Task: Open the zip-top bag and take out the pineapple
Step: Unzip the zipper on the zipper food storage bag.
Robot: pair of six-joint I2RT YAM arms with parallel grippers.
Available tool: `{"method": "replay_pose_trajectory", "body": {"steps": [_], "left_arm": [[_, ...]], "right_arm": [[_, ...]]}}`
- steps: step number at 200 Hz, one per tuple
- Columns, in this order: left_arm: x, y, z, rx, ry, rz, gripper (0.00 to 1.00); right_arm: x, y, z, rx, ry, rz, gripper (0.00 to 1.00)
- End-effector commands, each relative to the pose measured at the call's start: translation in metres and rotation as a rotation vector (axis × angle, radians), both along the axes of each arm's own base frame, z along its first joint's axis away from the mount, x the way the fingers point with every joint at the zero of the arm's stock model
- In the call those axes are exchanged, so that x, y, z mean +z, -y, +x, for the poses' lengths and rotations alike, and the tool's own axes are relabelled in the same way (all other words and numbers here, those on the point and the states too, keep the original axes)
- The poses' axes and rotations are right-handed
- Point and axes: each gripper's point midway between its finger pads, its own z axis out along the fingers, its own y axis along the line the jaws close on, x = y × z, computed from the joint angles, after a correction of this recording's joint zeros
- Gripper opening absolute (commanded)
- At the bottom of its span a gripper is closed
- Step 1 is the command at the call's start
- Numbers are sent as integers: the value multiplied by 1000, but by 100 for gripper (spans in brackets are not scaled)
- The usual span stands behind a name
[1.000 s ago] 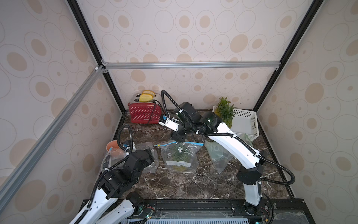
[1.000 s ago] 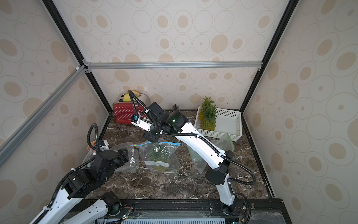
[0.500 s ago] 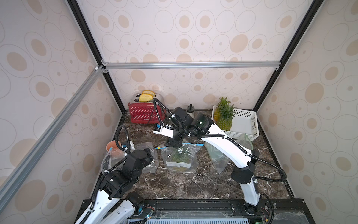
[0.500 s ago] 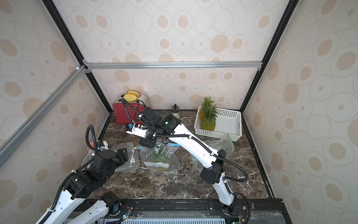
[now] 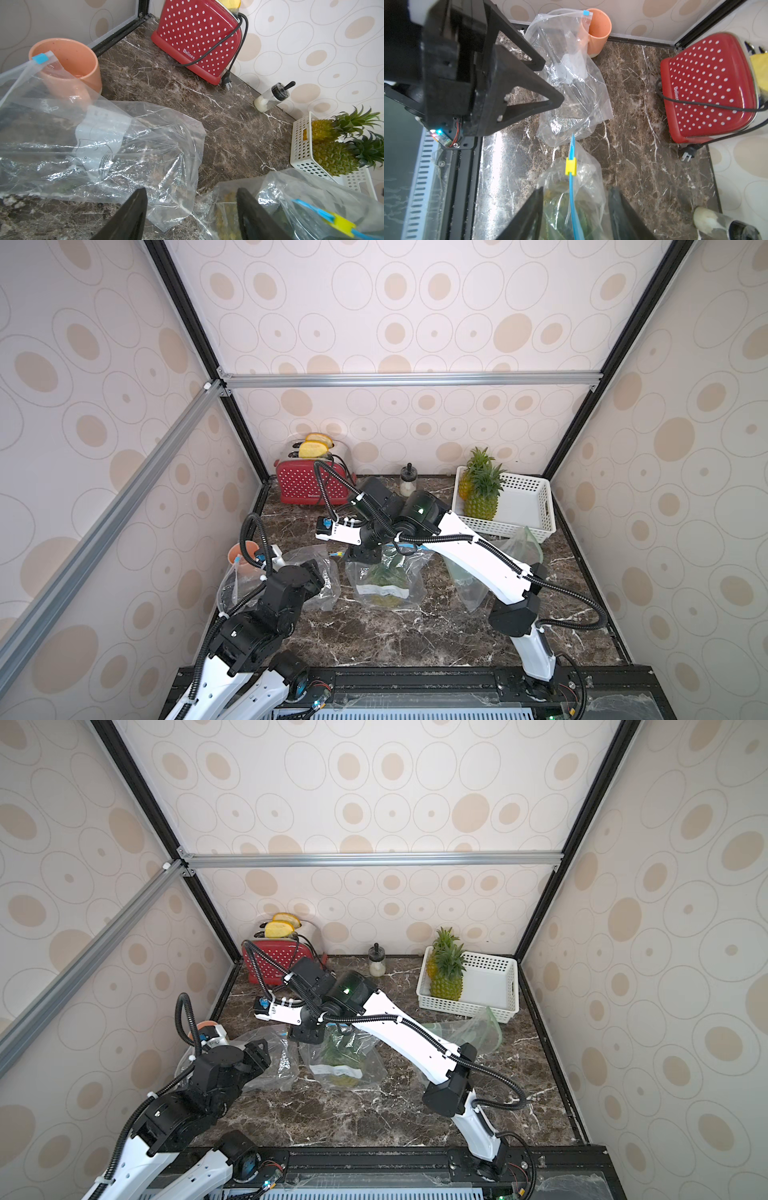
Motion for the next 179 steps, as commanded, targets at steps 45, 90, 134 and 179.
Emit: {"method": "replay_pose_trajectory", "body": {"steps": [45,90,134,179], "left_arm": [[1,-4,1,15,25,-1,66],[-1,-5,-1,20,33,-9,66],[-2,8,6,-27,81,-60,65],[19,33,19,-144,316,-183,66]], "right_arm": [[-18,-10,-4,40,-22,-25,46],[-18,-14,-2,34,-21,-12,25],[-14,-15,0,24,-11,4,12],[-3,-4,-2,24,-1,13,7]]}}
